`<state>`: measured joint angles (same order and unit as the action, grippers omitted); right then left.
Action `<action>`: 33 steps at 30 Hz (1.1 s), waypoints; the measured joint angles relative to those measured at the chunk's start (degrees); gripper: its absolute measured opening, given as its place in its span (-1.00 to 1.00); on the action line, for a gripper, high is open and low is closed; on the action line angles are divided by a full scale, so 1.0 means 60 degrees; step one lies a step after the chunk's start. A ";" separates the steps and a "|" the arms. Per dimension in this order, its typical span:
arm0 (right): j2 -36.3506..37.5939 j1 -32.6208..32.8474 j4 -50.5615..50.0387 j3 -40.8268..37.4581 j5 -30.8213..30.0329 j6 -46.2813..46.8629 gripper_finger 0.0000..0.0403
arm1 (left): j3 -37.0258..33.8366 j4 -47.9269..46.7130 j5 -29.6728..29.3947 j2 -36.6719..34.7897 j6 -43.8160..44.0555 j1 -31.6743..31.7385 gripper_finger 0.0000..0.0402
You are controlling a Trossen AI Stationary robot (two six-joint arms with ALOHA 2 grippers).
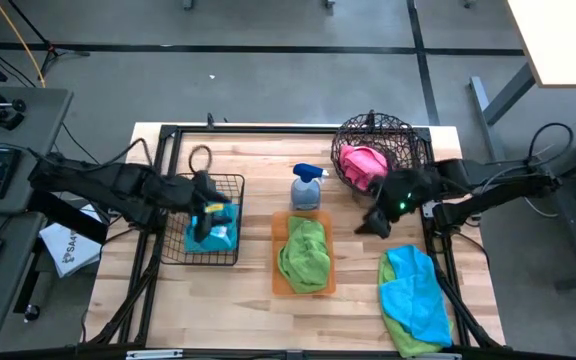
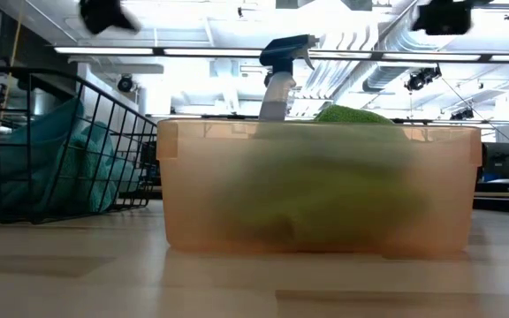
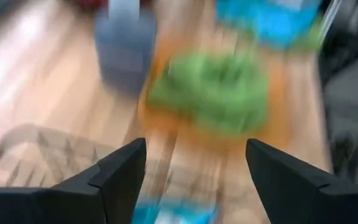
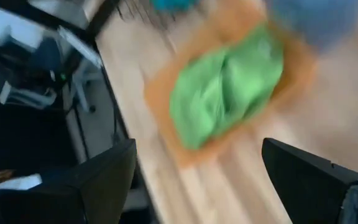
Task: Sort microfiber towel by color & place in baskets
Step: Put the blue microfiber cloth into the wire basket
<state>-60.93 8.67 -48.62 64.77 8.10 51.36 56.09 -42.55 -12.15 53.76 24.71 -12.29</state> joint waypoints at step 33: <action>-0.4804 0.6211 -0.1546 -0.2660 0.1978 0.5902 0.71 | 0.0066 0.4814 -0.2302 0.1453 0.0594 -0.0080 0.33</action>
<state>-89.75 45.93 -57.90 48.81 19.97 86.77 56.49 -13.66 -25.96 62.48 28.27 -12.78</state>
